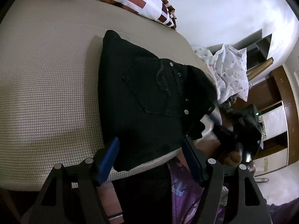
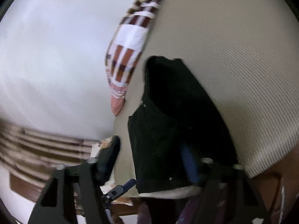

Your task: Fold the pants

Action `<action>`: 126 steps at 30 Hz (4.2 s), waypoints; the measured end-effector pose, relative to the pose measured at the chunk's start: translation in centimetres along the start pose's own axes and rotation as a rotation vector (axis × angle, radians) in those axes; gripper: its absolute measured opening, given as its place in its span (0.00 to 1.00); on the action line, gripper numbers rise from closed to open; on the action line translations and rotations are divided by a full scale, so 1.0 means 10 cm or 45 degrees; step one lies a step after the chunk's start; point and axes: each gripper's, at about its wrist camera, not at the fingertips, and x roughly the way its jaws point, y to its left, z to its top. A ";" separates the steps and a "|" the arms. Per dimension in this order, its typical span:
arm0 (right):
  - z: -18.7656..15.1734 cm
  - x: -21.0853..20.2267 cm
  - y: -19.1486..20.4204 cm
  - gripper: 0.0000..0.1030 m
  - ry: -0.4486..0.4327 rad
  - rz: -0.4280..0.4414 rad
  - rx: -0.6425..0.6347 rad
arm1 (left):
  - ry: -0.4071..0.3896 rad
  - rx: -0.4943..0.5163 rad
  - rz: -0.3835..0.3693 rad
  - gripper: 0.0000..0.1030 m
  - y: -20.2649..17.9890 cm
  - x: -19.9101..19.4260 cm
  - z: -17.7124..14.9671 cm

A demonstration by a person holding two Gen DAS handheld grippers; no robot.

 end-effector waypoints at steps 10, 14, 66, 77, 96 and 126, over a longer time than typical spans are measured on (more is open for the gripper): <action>-0.04 -0.16 0.01 0.07 0.027 -0.102 -0.038 | -0.009 0.018 0.046 0.68 -0.03 -0.04 0.08; -0.11 -0.52 0.02 0.00 -0.011 -0.096 0.009 | -0.039 0.019 0.043 0.69 -0.03 -0.11 0.12; -0.17 -0.04 -0.53 0.11 0.134 -0.028 0.315 | 0.041 0.087 0.121 0.73 -0.09 0.11 0.14; -0.06 0.06 -0.56 0.10 0.176 -0.084 0.238 | 0.064 0.101 0.132 0.73 -0.08 0.25 0.14; -0.05 -0.03 -0.58 0.13 0.177 -0.093 0.196 | 0.046 0.251 0.209 0.73 -0.11 0.45 0.10; -0.11 0.67 0.52 0.27 -0.001 -0.845 -0.877 | -0.176 0.423 0.613 0.73 -0.29 0.30 0.12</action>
